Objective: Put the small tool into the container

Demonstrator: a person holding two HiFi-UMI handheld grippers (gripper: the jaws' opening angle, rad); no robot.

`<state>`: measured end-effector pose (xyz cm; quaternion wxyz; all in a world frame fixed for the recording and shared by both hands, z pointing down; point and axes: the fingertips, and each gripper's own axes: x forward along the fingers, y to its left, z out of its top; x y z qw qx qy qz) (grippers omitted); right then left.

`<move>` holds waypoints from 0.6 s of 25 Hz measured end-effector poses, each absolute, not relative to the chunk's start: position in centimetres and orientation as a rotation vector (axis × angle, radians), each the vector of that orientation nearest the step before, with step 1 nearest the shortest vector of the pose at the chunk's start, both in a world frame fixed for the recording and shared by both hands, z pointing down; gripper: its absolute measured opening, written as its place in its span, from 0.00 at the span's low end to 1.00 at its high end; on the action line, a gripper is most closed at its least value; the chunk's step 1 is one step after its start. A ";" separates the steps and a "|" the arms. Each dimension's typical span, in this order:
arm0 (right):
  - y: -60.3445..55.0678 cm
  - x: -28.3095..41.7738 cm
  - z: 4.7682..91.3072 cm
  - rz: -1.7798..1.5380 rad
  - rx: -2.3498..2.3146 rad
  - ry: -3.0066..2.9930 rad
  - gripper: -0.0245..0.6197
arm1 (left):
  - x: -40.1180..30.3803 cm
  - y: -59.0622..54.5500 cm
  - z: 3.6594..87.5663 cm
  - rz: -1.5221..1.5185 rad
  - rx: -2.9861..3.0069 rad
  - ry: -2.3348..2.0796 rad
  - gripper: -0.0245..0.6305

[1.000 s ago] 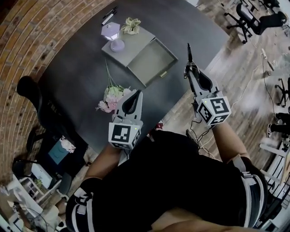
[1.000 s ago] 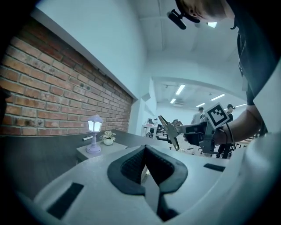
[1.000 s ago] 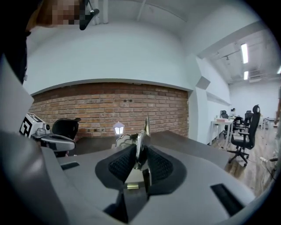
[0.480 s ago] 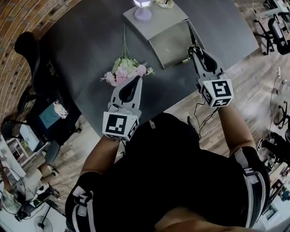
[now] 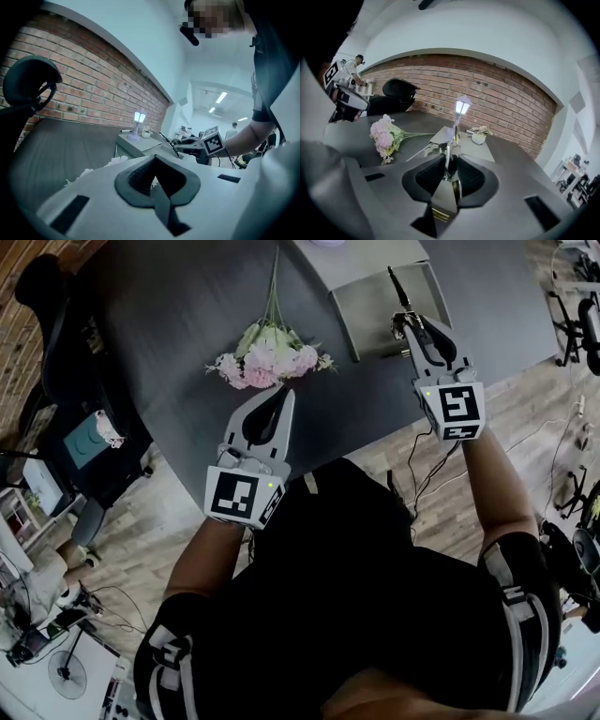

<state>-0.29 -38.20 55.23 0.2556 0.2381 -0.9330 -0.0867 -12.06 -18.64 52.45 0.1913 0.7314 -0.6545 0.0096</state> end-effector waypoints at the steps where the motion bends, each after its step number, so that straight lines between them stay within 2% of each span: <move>1: -38.1 -0.6 55.7 -0.257 0.620 -2.525 0.17 | -12.1 -18.5 52.7 0.023 2.043 -1.842 0.05; 15: -36.4 -2.5 61.6 -0.564 0.309 -2.350 0.17 | -13.1 -17.0 54.4 -0.006 1.980 -1.880 0.05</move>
